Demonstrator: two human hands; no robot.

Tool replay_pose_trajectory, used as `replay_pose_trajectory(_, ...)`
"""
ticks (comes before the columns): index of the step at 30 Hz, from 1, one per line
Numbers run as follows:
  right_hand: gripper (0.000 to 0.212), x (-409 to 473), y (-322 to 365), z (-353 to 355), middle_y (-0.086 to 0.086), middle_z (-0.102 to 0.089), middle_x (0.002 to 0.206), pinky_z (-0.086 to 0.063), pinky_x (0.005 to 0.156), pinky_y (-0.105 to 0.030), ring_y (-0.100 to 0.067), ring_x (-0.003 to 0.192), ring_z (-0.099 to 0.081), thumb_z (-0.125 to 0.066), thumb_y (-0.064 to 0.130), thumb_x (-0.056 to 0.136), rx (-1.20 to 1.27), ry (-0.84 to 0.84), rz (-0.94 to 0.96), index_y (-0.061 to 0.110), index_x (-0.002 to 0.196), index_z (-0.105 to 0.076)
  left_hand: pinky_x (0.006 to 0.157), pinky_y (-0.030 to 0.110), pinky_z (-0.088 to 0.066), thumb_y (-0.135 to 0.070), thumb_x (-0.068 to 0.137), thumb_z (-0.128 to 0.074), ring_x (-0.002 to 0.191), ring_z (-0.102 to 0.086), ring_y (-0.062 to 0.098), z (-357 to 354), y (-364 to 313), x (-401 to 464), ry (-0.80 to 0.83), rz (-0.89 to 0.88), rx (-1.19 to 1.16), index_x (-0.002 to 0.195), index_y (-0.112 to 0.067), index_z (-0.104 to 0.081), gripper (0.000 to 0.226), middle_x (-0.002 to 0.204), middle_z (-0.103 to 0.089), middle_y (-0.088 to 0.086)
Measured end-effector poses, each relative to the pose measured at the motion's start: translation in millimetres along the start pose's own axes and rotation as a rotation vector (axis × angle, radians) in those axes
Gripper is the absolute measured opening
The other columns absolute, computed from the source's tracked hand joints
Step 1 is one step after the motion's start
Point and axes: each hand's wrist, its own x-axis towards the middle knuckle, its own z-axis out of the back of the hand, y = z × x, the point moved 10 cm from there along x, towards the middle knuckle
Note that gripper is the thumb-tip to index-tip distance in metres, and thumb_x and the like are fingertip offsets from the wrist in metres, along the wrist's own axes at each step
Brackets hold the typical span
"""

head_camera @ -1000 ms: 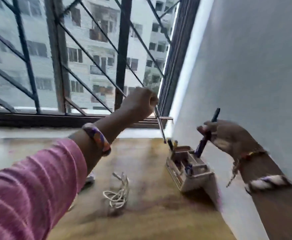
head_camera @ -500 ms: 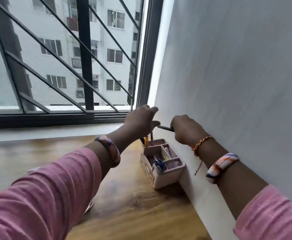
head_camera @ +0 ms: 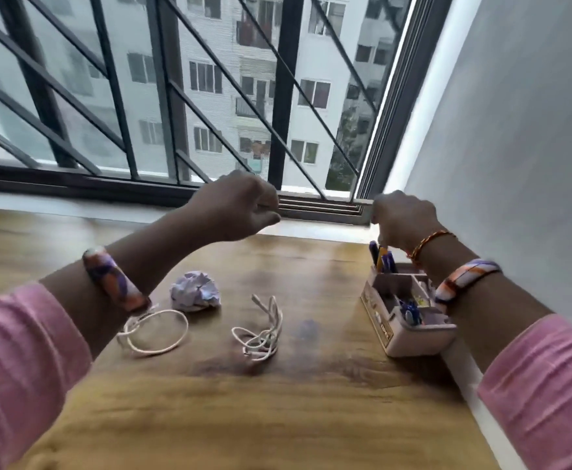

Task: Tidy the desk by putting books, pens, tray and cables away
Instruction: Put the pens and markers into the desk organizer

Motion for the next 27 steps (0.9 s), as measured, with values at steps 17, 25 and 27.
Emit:
replay_pose_trajectory(17, 0.037, -133.9, 303.1, -39.4, -0.006, -0.058, 0.121, -0.044, 0.087, -0.034, -0.026, 0.113, -0.053, -0.055, 0.020, 0.087, 0.688, 0.142, 0.722, 0.021, 0.124, -0.053, 0.095, 0.026, -0.041, -0.043, 0.086, -0.053, 0.118, -0.049, 0.012, -75.6, 99.8, -248.1, 0.432, 0.388, 0.064, 0.116, -0.029, -0.058, 0.034, 0.126, -0.052, -0.011)
replay_pose_trajectory(25, 0.063, -193.5, 344.1, -103.4, -0.008, -0.047, 0.140, -0.022, 0.104, -0.013, -0.021, 0.128, -0.045, -0.026, 0.024, 0.076, 0.931, 0.242, 0.599, 0.010, 0.134, -0.047, 0.067, 0.031, -0.055, -0.027, 0.082, -0.046, 0.085, -0.066, 0.026, -96.7, 94.8, -303.3, 0.223, 0.277, 0.197, 0.105, -0.013, -0.065, 0.033, 0.106, -0.068, 0.009)
replay_pose_trajectory(27, 0.056, -190.7, 344.3, -105.3, -0.009, -0.055, 0.132, -0.028, 0.102, -0.014, -0.021, 0.121, -0.052, -0.032, 0.023, 0.074, 0.934, 0.177, 0.581, 0.010, 0.120, -0.060, 0.071, 0.027, -0.055, -0.030, 0.083, -0.048, 0.088, -0.067, 0.022, -91.5, 92.2, -305.4, 0.135, 0.238, 0.149, 0.103, -0.014, -0.067, 0.032, 0.107, -0.069, 0.007)
